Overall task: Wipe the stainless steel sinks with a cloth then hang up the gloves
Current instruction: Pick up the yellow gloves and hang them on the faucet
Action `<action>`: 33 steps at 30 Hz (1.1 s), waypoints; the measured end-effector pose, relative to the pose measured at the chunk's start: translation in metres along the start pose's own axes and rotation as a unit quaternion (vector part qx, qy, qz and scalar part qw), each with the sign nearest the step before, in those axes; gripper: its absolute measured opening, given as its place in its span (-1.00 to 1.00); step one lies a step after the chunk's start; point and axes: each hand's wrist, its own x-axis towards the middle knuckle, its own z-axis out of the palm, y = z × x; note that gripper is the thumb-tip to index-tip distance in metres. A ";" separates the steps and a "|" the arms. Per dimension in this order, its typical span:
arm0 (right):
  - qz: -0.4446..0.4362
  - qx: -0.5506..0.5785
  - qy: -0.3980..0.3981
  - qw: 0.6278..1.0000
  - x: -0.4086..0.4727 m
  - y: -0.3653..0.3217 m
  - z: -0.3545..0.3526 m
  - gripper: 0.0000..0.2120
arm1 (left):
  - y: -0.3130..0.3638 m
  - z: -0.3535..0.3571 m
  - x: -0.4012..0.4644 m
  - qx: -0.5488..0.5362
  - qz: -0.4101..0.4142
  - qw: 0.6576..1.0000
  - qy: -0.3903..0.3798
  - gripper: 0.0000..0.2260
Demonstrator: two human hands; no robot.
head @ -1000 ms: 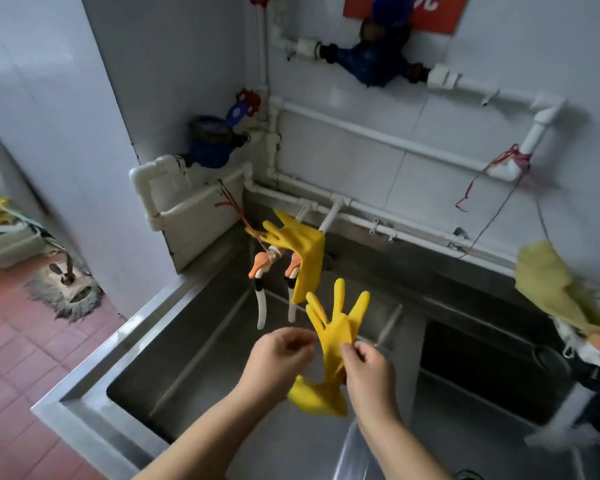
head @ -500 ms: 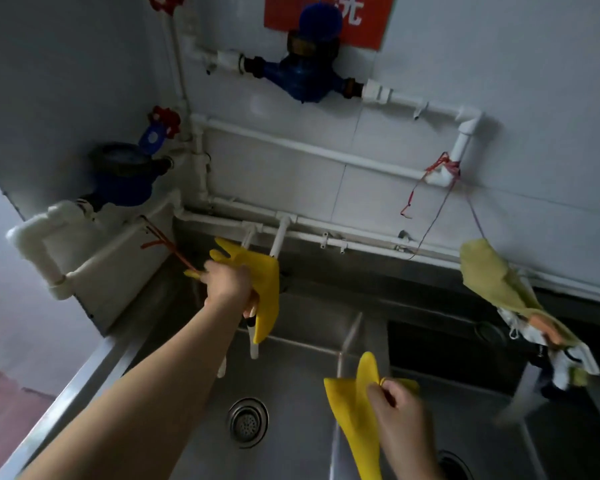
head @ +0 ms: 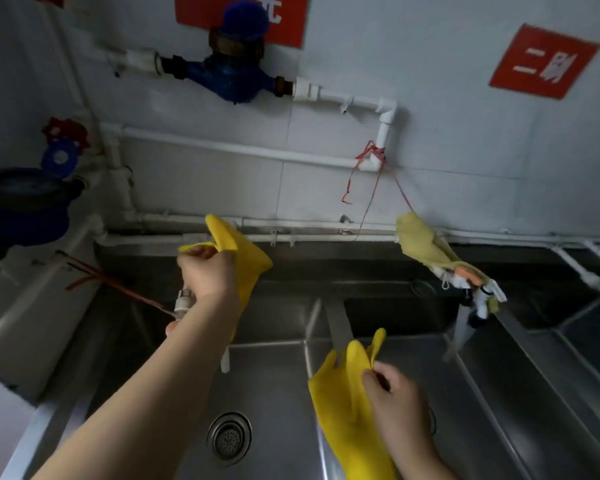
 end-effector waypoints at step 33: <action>0.039 -0.050 0.280 0.958 -0.002 0.298 -0.375 -0.88 | -0.219 0.201 -0.571 0.167 0.136 0.828 -0.518 -0.77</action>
